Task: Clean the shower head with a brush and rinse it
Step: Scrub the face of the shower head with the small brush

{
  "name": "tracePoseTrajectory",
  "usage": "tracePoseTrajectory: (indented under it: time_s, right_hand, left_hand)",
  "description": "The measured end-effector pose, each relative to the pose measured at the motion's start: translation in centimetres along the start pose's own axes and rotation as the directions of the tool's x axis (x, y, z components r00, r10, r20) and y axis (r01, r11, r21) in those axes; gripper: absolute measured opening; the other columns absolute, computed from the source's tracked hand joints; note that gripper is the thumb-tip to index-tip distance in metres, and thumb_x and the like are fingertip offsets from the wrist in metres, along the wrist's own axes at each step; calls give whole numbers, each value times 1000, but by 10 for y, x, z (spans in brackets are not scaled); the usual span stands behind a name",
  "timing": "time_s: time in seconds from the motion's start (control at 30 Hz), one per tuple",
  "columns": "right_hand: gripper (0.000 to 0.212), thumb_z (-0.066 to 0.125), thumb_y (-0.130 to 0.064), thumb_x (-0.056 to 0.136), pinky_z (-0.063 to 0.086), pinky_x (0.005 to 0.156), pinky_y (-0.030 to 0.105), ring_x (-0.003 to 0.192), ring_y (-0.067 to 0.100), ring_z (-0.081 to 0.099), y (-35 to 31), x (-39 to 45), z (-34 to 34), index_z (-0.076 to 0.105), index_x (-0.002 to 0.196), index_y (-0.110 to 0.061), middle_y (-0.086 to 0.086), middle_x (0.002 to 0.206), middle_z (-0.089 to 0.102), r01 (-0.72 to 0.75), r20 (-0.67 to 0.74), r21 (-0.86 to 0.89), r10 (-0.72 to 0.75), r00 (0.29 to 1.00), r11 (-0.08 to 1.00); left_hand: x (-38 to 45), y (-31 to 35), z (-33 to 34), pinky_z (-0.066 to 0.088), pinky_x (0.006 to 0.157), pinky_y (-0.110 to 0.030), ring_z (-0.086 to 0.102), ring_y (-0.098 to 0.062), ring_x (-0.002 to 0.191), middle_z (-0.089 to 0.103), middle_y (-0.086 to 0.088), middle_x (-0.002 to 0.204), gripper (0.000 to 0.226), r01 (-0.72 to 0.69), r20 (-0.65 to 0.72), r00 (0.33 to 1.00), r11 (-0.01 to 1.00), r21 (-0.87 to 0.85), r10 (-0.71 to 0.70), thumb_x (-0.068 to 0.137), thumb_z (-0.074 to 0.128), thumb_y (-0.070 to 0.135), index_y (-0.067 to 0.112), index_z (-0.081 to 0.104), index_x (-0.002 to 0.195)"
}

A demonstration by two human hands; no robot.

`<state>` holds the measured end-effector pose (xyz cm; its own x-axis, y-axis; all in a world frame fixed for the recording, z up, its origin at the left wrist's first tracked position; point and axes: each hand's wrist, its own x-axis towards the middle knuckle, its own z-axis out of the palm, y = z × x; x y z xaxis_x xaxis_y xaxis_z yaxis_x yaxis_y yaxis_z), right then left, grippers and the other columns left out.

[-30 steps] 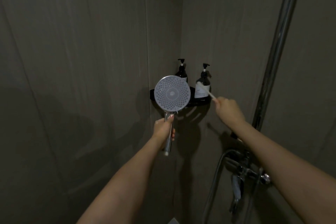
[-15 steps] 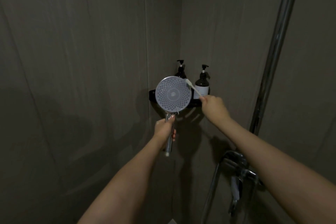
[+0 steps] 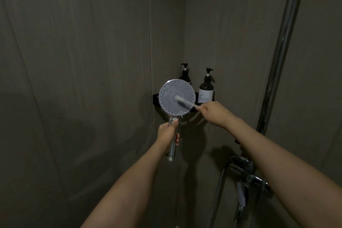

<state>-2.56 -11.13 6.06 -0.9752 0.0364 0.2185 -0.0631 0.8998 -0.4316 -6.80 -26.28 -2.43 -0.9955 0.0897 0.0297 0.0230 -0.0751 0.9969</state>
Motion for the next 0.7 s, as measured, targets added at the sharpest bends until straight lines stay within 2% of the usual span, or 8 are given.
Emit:
tracePoseTrajectory:
  time_s: [0.07, 0.13, 0.2, 0.3, 0.37, 0.5, 0.63, 0.7]
  right_hand:
    - [41, 35, -25, 100, 37, 50, 32, 67, 29, 52, -3, 4, -7, 56, 68, -11, 8, 67, 52, -9, -259, 54, 23, 966, 999]
    - [40, 33, -24, 101, 48, 62, 40, 79, 37, 60, -6, 4, -9, 63, 95, 1, 19, 85, 62, -24, -439, 84, 58, 896, 996]
    - [39, 32, -24, 101, 46, 69, 38, 84, 36, 60, -10, 2, -8, 62, 102, 2, 21, 93, 63, -64, -344, 7, 62, 937, 998]
    - [38, 36, -27, 99, 37, 59, 27, 67, 19, 49, -14, -1, -3, 57, 74, -9, 7, 73, 53, -39, 75, -76, 45, 996, 996]
    - [39, 36, -26, 100, 35, 55, 28, 62, 18, 46, -16, -1, -4, 53, 69, -11, 8, 69, 52, 3, 20, -38, -2, 1000, 999]
    - [40, 30, -24, 101, 38, 64, 31, 77, 30, 55, -10, 8, -7, 62, 107, 0, 22, 98, 63, -93, -355, 14, 92, 930, 996]
    - [33, 36, -20, 99, 39, 61, 27, 66, 15, 49, -21, 0, 4, 61, 80, -10, 9, 81, 58, -56, 76, -134, 67, 995, 989]
    - [32, 35, -19, 99, 37, 57, 29, 63, 15, 47, -25, -3, 3, 62, 87, -7, 7, 78, 54, -13, 70, -113, 21, 997, 994]
  left_hand:
    - [0, 0, 0, 37, 33, -17, 42, -13, 29, 47, -12, 50, 34, 1, 1, 1000, 1000, -1, -1, 94, 52, 29, 11, 46, 66]
    - [-1, 1, 2, 37, 34, -18, 42, -13, 30, 47, -12, 51, 33, 3, 7, 1000, 1000, -3, -3, 94, 51, 30, 11, 46, 67]
    - [-1, 2, 5, 37, 34, -18, 43, -13, 30, 48, -12, 52, 34, -2, 17, 1000, 1000, 2, 2, 94, 51, 30, 11, 46, 66]
    - [-3, 1, 4, 38, 34, -18, 43, -12, 30, 49, -11, 52, 34, -10, 18, 1000, 1000, 15, 10, 93, 52, 30, 11, 49, 65]
    - [-2, 1, 3, 38, 34, -18, 43, -13, 30, 48, -11, 52, 34, -6, 12, 1000, 1000, 16, 5, 93, 53, 29, 10, 49, 65]
    - [-1, 2, 3, 38, 36, -19, 44, -16, 35, 48, -11, 52, 33, 1, -5, 1000, 1000, 14, -1, 93, 53, 29, 12, 48, 65]
    - [-3, 1, 4, 40, 38, -20, 45, -16, 39, 50, -9, 53, 32, 22, 11, 1000, 1000, 2, -22, 93, 52, 31, 12, 51, 66]
    - [-2, -1, 3, 39, 37, -18, 45, -16, 38, 49, -10, 53, 33, 27, 2, 1000, 1000, 1, -27, 94, 51, 30, 12, 50, 67]
